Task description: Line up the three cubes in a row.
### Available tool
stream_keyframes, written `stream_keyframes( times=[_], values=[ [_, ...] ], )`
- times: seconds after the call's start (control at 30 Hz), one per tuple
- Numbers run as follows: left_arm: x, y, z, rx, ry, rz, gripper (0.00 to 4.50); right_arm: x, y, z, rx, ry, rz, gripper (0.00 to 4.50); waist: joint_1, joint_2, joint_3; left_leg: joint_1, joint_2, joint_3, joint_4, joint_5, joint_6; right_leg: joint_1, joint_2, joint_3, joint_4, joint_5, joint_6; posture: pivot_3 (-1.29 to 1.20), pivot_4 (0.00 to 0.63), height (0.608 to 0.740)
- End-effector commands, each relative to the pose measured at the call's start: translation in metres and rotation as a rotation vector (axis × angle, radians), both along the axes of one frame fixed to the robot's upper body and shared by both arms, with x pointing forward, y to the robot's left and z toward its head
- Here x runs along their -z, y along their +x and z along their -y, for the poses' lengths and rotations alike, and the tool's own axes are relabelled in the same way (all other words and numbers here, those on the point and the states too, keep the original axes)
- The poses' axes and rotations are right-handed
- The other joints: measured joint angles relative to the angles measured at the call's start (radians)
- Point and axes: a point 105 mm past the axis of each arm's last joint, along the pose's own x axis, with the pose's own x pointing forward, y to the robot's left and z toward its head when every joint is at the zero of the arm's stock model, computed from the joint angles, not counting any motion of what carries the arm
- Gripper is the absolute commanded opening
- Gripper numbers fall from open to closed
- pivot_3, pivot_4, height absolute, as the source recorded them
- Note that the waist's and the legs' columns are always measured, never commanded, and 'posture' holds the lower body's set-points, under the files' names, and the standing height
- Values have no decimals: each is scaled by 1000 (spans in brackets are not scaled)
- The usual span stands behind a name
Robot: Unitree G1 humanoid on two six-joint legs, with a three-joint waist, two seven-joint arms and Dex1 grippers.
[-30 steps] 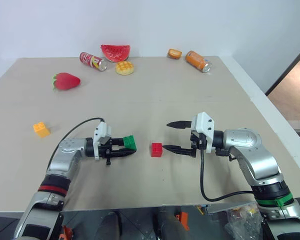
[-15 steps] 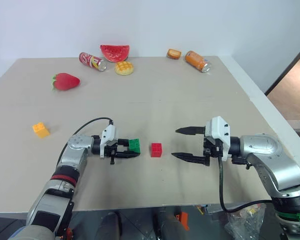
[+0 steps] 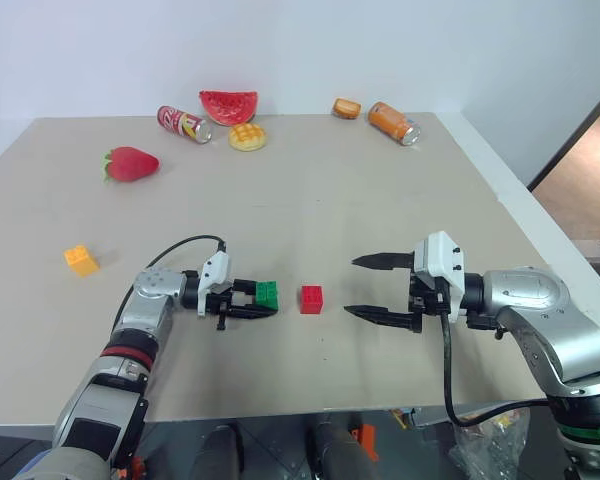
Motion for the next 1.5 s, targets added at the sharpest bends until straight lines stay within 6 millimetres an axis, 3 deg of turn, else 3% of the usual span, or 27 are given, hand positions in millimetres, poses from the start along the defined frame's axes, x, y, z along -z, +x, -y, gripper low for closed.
stream_keyframes(
  times=[0.03,0.63,1.0,1.03,1.1,1.13,1.27,1.5],
  values=[
    [11,-2,-10,-19,55,2,1340,-7,0,-2,-8,5,41,3973,0,0,0,0,0,0,0,0,0,0,0,0,0,0,0,0,150,740],
    [10,4,-32,-65,122,21,1340,-5,3,-5,-8,4,44,3973,-6,0,0,6,6,0,0,1,1,2,8,2,0,3,-9,0,150,740],
    [14,4,-27,-83,109,-2,1340,-5,5,-6,-13,1,47,3973,-6,1,0,6,11,0,-1,1,1,1,13,4,1,3,-11,0,150,740],
    [14,4,-27,-85,107,-13,2348,-5,5,-6,-12,1,47,3973,-6,1,0,6,11,0,-1,1,1,1,13,4,1,3,-11,0,150,740],
    [13,5,-27,-86,102,-29,2807,-5,5,-6,-11,1,47,3973,-6,1,-1,6,11,0,-1,1,1,1,13,4,1,3,-11,0,150,740],
    [12,5,-27,-87,101,-32,3322,-5,5,-6,-11,0,47,3973,-6,1,-1,7,11,0,-1,1,1,1,13,4,1,3,-11,0,150,740],
    [9,6,-31,-94,105,-21,4480,-5,6,-6,-9,2,48,3973,-6,1,-1,7,11,0,-1,1,1,1,13,4,1,3,-11,0,150,740],
    [-4,-6,-57,-82,118,-7,4480,-5,6,-8,-18,6,48,3973,-24,1,-1,6,12,1,-2,0,1,0,14,4,1,3,-12,0,150,740]
  ],
)
